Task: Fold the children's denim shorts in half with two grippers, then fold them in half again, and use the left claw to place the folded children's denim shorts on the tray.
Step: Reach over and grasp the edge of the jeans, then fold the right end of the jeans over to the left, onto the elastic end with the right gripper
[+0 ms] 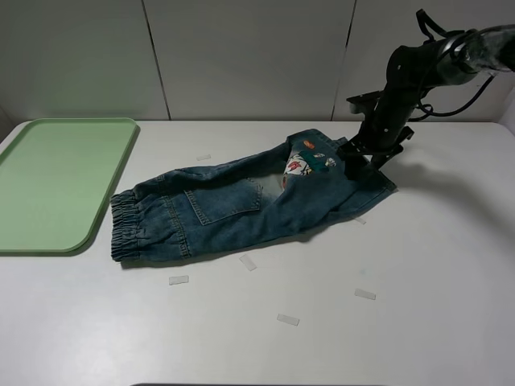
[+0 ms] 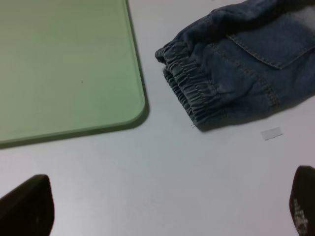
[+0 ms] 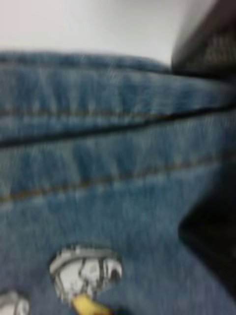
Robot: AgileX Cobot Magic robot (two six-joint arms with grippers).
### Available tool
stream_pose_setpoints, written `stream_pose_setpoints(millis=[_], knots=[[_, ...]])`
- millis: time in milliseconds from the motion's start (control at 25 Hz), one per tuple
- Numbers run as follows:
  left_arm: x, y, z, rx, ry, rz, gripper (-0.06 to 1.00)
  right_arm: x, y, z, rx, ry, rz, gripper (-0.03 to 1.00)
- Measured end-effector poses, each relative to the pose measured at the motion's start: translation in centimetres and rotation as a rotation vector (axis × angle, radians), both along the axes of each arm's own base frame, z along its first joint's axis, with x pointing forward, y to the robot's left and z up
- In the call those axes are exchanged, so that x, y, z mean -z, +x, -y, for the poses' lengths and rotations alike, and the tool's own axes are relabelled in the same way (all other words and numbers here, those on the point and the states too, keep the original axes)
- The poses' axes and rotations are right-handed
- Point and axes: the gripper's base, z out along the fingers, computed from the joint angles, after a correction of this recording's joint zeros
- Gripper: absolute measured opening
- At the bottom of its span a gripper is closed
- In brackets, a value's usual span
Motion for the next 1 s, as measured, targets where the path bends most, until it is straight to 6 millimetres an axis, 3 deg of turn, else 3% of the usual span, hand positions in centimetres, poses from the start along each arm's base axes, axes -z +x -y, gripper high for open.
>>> stream_pose_setpoints(millis=[120,200,640,760,1000], knots=[[0.0,0.0,0.0,0.000,0.000,0.000,0.95,0.0,0.0,-0.3,0.005,0.015,0.001,0.11],[0.0,0.0,0.0,0.000,0.000,0.000,0.95,0.0,0.0,-0.4,0.002,0.015,0.004,0.03],[0.0,0.0,0.0,0.000,0.000,0.000,0.95,-1.0,-0.1,-0.1,-0.024,-0.026,0.021,0.03],[0.0,0.0,0.0,0.000,0.000,0.000,0.95,-2.7,-0.4,0.2,-0.032,-0.042,0.024,0.03],[0.0,0.0,0.0,0.000,0.000,0.000,0.95,-7.8,-0.9,0.7,-0.049,-0.072,0.098,0.03]])
